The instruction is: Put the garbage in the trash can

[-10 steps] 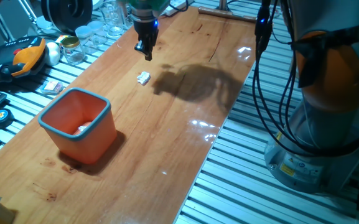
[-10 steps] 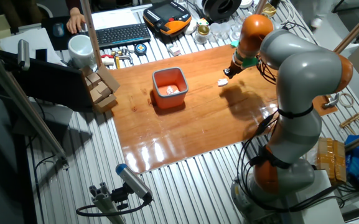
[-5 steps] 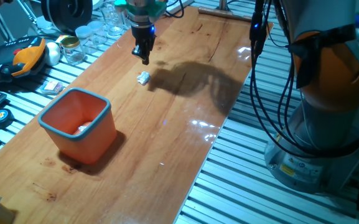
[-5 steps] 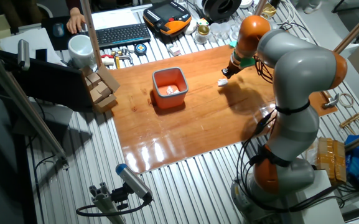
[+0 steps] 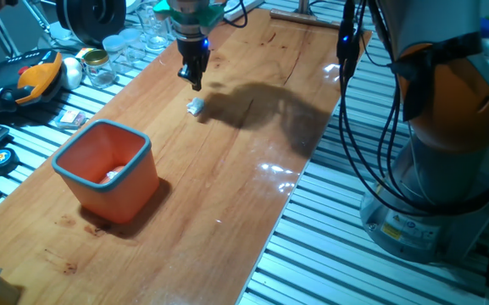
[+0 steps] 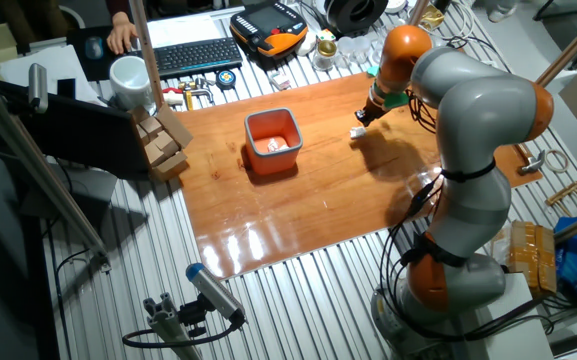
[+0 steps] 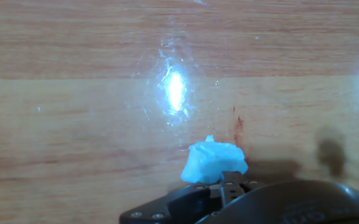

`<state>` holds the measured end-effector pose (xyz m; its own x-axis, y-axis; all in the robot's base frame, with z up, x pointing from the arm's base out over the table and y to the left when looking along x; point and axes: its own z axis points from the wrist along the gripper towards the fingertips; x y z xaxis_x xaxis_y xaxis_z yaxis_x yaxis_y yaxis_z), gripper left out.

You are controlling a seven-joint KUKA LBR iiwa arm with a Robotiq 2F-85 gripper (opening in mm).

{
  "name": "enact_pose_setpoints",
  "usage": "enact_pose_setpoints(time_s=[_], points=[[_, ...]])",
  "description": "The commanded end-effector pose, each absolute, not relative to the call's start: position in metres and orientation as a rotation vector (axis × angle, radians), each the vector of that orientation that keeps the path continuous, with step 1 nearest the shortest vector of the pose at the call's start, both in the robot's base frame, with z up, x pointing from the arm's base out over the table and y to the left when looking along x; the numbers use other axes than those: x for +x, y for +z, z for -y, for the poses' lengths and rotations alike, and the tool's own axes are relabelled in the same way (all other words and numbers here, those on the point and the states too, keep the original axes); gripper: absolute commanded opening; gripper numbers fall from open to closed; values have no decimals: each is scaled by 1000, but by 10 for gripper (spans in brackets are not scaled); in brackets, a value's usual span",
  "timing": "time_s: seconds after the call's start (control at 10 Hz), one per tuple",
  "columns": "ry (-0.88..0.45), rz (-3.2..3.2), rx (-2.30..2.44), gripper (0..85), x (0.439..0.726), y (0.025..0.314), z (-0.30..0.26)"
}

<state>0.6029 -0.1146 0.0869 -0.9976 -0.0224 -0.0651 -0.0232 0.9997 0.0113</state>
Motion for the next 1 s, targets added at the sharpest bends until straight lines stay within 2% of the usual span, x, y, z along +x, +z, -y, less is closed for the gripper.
enact_pose_setpoints(time_s=[0.0, 0.3, 0.4, 0.5, 0.6, 0.7, 0.8, 0.9], points=[[20, -3079, -38, 0, 604, 86, 115], [1, -3070, -34, 0, 606, 81, 115], [2, -3064, -29, 170, 607, 79, 115], [2, -3054, -22, 170, 608, 77, 115], [5, -3046, -10, 340, 608, 75, 116], [12, -3040, -3, 340, 608, 75, 116], [2, -3035, -8, 510, 608, 74, 117], [9, -3032, -7, 510, 608, 73, 118]])
